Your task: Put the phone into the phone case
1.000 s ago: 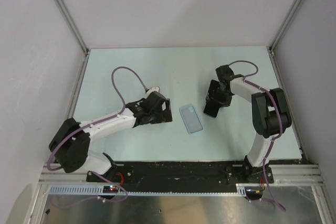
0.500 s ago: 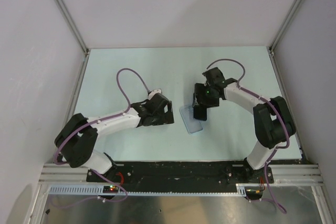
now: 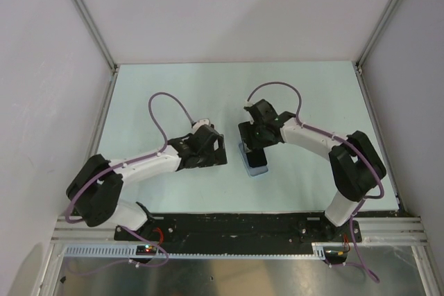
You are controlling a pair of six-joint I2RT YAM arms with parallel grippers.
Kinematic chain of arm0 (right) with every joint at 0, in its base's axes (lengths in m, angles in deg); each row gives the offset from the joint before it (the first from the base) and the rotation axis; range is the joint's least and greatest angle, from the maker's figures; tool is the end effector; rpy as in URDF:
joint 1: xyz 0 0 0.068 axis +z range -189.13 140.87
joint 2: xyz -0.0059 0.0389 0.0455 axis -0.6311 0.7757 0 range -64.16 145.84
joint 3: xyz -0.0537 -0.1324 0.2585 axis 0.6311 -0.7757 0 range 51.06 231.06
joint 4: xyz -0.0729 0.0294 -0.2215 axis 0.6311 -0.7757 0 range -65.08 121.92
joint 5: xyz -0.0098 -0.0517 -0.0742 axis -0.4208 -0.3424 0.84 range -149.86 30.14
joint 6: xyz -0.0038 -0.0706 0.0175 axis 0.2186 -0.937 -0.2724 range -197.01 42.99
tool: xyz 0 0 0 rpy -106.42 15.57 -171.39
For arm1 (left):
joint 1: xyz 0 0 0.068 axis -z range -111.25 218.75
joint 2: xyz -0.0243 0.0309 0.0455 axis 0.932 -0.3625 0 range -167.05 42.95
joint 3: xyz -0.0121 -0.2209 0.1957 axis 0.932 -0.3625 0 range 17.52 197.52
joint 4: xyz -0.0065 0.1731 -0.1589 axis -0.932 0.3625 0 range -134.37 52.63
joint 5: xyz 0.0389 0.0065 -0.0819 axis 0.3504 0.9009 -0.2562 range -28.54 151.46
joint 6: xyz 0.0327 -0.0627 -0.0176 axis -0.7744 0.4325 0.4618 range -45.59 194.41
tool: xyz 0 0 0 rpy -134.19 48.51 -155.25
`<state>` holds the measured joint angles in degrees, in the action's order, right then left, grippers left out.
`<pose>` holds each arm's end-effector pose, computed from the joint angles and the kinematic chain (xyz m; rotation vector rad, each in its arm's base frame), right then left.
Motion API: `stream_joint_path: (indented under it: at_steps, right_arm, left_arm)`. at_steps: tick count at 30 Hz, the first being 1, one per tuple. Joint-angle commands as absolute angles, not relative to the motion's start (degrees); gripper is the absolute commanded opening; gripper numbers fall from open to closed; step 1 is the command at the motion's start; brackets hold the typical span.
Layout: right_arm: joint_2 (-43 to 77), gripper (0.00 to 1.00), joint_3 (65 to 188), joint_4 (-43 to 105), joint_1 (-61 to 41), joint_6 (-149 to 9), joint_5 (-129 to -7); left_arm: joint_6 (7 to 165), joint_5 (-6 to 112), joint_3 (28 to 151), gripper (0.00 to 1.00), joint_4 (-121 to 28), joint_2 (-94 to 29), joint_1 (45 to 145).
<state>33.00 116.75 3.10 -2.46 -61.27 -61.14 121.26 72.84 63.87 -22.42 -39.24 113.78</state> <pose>0.2707 0.2032 0.2197 -0.4919 2.6200 0.3388 0.1941 -0.1774 0.2070 -0.1155 2.5876 -0.3579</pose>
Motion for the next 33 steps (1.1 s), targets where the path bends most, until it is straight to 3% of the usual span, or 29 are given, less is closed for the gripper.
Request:
stream_joint_path:
  at_steps: [1,33]
  right_arm:
    - [33.5,0.54,117.9,5.1,-0.9,-63.5,-56.3]
    - [35.7,0.57,115.2,5.0,4.9,-61.1,-48.2]
  left_arm:
    - [122.6,74.1,63.3,0.99,-23.4,-36.2,113.1]
    - [123.2,74.5,62.1,0.99,-23.5,-35.6,113.0]
